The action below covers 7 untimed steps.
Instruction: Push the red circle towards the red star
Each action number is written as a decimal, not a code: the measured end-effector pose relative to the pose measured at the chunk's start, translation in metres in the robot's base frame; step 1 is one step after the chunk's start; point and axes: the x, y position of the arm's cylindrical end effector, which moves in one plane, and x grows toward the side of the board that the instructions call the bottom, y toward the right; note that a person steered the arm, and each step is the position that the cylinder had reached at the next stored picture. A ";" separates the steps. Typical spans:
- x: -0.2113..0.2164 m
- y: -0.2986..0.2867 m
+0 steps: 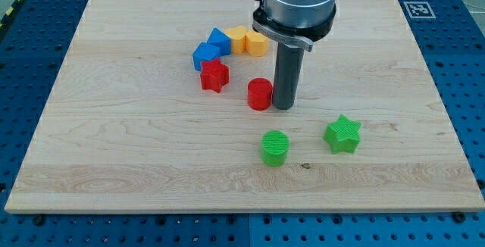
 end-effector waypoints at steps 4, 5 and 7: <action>0.021 -0.004; 0.023 -0.013; 0.005 -0.048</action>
